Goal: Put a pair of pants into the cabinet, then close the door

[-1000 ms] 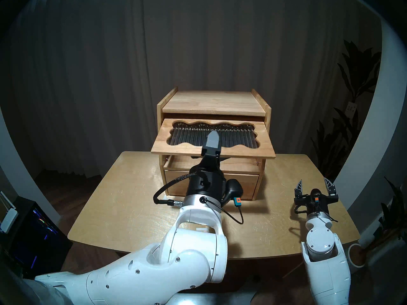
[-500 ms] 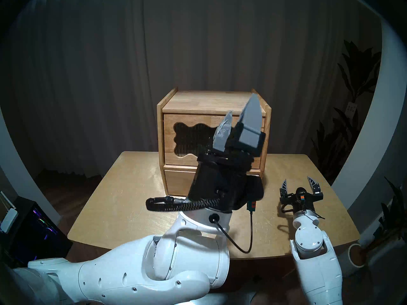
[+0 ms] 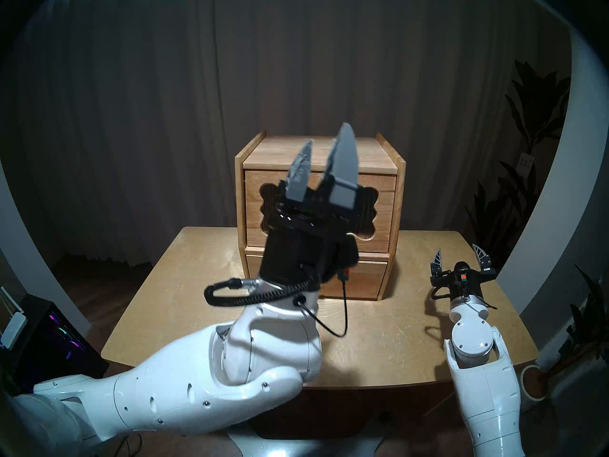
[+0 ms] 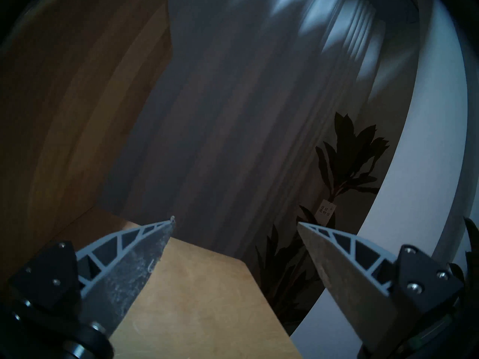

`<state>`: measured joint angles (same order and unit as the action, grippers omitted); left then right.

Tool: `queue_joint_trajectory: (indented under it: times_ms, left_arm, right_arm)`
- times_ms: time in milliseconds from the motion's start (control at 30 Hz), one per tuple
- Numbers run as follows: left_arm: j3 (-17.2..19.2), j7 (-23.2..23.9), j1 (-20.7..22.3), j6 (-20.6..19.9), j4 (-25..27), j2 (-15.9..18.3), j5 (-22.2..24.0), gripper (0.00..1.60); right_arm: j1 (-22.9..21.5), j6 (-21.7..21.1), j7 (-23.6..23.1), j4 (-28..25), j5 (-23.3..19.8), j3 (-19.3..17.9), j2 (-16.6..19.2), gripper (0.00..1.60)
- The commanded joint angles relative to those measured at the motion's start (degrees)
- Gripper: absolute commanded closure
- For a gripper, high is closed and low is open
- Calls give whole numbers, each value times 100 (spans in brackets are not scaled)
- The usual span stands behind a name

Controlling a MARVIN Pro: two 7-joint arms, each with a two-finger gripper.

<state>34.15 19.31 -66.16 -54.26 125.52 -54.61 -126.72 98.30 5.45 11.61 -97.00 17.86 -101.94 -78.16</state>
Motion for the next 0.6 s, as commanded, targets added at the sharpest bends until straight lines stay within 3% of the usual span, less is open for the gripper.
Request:
queue_joint_trajectory:
  times_ms: [0,300,400,567]
  left_arm:
    - [808,615,327,-73,41,-176,907,0]
    - [1742,1253,253,-73,-484,-337,2231,0]
    - [1878,1296,231,-73,-630,-334,2451,0]
    - [2504,1424,196,-73,-1074,-423,3227,0]
  right_arm:
    - [-174,39,18,-160,20,-170,175,0]
    - [-262,56,37,-249,33,-490,359,0]
    - [-295,75,24,-321,13,-541,391,0]
    - [-391,112,-44,-539,-52,-646,478,0]
